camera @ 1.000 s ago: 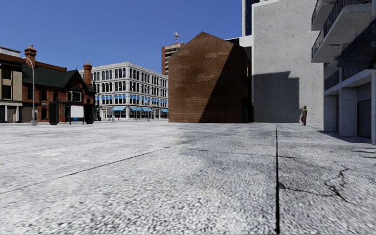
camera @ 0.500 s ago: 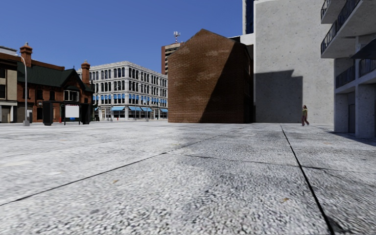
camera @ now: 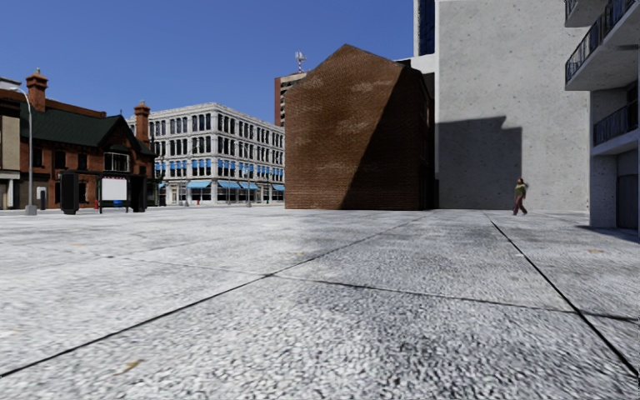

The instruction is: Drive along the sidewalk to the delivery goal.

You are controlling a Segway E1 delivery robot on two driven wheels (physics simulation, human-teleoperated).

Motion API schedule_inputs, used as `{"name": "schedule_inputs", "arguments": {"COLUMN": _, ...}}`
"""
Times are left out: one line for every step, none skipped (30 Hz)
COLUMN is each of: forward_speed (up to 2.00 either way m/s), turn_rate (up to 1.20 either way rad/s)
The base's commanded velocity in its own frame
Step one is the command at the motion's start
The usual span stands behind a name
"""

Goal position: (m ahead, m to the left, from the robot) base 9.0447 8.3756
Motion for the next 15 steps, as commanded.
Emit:
{"name": "schedule_inputs", "arguments": {"forward_speed": 1.59, "turn_rate": 0.00}}
{"name": "schedule_inputs", "arguments": {"forward_speed": 1.59, "turn_rate": 0.00}}
{"name": "schedule_inputs", "arguments": {"forward_speed": 1.59, "turn_rate": 0.00}}
{"name": "schedule_inputs", "arguments": {"forward_speed": 1.59, "turn_rate": 0.00}}
{"name": "schedule_inputs", "arguments": {"forward_speed": 1.59, "turn_rate": 0.00}}
{"name": "schedule_inputs", "arguments": {"forward_speed": 1.59, "turn_rate": 0.00}}
{"name": "schedule_inputs", "arguments": {"forward_speed": 1.59, "turn_rate": 0.00}}
{"name": "schedule_inputs", "arguments": {"forward_speed": 1.59, "turn_rate": 0.00}}
{"name": "schedule_inputs", "arguments": {"forward_speed": 1.59, "turn_rate": 0.00}}
{"name": "schedule_inputs", "arguments": {"forward_speed": 1.59, "turn_rate": 0.00}}
{"name": "schedule_inputs", "arguments": {"forward_speed": 1.59, "turn_rate": 0.00}}
{"name": "schedule_inputs", "arguments": {"forward_speed": 1.59, "turn_rate": 0.00}}
{"name": "schedule_inputs", "arguments": {"forward_speed": 1.59, "turn_rate": 0.00}}
{"name": "schedule_inputs", "arguments": {"forward_speed": 1.59, "turn_rate": 0.00}}
{"name": "schedule_inputs", "arguments": {"forward_speed": 1.59, "turn_rate": 0.00}}
